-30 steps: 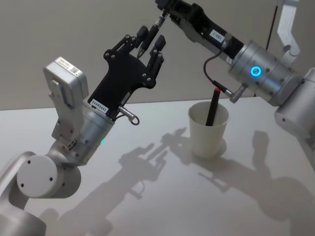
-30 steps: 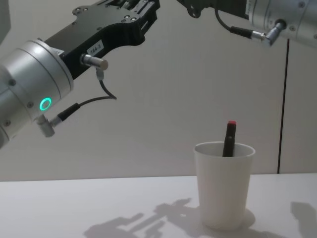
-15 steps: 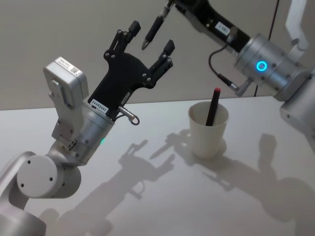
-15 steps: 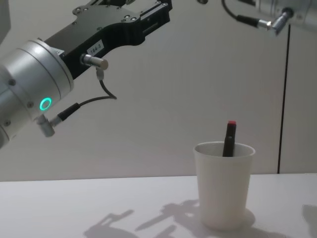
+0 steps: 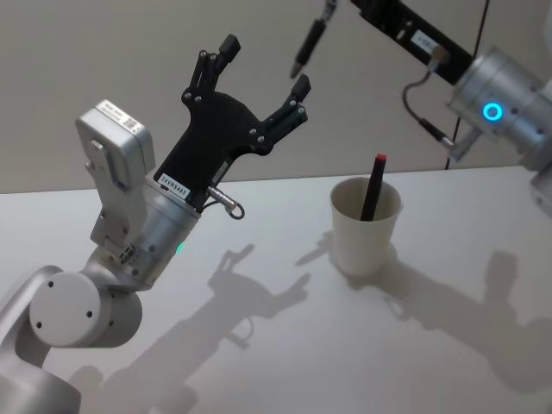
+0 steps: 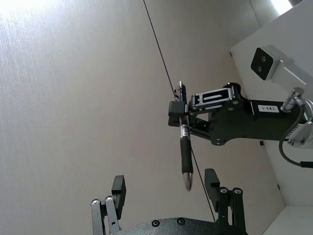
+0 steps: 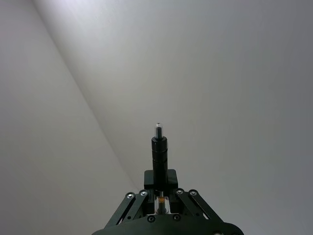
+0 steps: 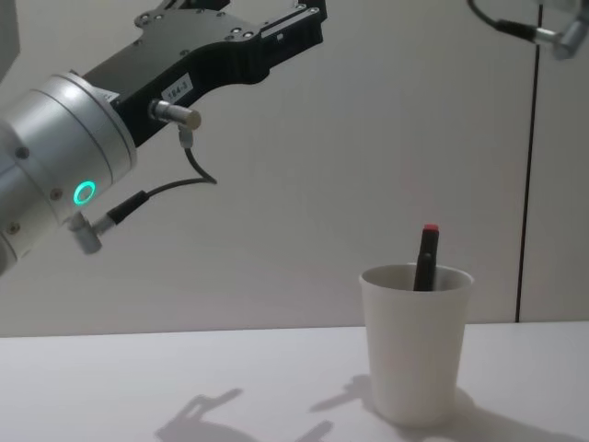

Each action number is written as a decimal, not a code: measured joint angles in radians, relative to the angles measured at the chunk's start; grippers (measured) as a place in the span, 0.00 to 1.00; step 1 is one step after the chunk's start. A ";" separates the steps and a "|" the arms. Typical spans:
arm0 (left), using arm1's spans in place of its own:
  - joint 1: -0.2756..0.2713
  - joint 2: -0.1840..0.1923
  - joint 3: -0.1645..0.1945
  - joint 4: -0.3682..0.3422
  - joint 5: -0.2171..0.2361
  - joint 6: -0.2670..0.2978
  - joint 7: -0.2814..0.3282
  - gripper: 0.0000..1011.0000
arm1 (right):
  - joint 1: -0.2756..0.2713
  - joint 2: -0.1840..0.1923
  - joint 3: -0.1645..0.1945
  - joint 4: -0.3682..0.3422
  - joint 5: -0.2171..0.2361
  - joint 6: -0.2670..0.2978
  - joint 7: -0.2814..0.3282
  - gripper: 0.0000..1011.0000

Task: Place the pen into the pen holder.

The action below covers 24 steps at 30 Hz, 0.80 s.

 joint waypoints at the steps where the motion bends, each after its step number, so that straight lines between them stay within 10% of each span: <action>1: 0.000 0.000 0.000 0.000 0.000 0.000 0.000 0.99 | -0.003 0.007 0.001 -0.005 -0.010 -0.003 0.000 0.15; 24: 0.000 0.000 0.000 0.000 0.000 0.000 0.000 0.99 | -0.147 0.197 0.028 -0.089 -0.317 -0.116 -0.057 0.15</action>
